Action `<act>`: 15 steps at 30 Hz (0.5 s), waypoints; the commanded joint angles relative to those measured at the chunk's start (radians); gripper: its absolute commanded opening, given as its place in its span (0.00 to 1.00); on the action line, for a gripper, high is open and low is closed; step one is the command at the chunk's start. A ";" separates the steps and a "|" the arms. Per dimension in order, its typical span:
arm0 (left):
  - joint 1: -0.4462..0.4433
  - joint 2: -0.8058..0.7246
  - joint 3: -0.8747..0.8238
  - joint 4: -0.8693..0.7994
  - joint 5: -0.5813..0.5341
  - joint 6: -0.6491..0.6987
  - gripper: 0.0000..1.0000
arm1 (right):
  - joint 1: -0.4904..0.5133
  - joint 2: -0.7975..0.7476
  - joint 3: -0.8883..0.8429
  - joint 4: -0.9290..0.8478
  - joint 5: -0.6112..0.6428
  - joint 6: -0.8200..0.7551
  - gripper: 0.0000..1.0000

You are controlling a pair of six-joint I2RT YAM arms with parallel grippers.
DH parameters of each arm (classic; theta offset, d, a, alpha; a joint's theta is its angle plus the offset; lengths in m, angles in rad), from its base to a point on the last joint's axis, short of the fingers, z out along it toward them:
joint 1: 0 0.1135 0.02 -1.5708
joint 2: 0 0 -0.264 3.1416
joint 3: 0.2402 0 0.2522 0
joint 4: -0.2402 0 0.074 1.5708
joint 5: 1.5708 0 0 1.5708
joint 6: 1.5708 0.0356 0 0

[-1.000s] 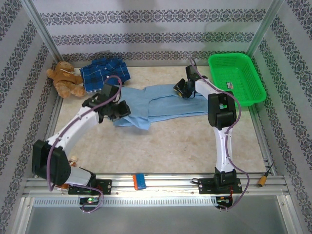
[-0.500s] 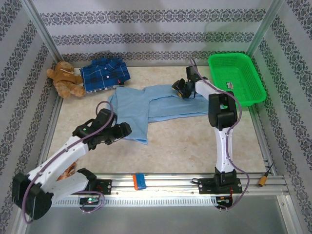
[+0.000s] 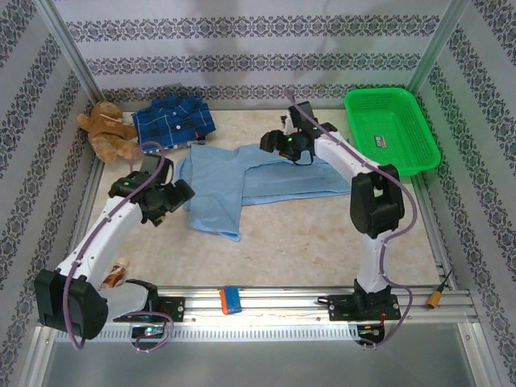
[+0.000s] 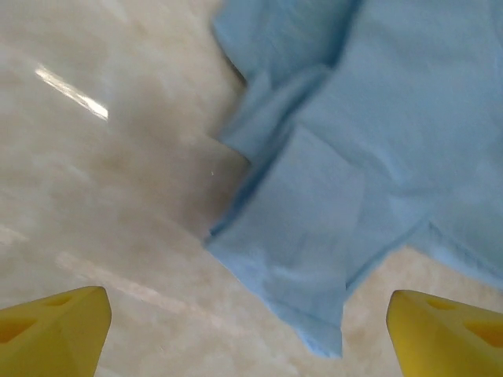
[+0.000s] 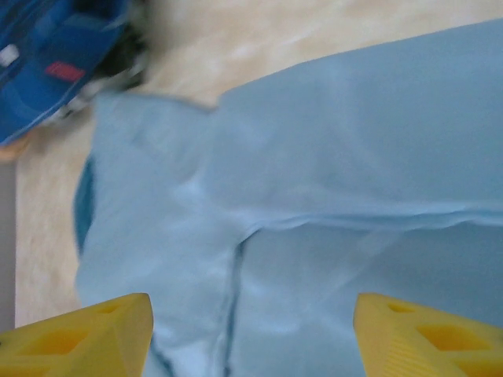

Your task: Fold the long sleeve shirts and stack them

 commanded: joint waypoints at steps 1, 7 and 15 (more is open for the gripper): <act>0.078 -0.016 0.102 0.041 -0.040 0.070 0.94 | 0.088 -0.027 -0.046 -0.067 -0.046 -0.159 0.70; 0.300 -0.049 0.306 0.036 -0.041 0.204 1.00 | 0.380 0.032 0.025 -0.119 0.018 -0.282 0.69; 0.326 -0.022 0.524 0.047 -0.035 0.387 1.00 | 0.592 0.201 0.258 -0.250 0.225 -0.364 0.67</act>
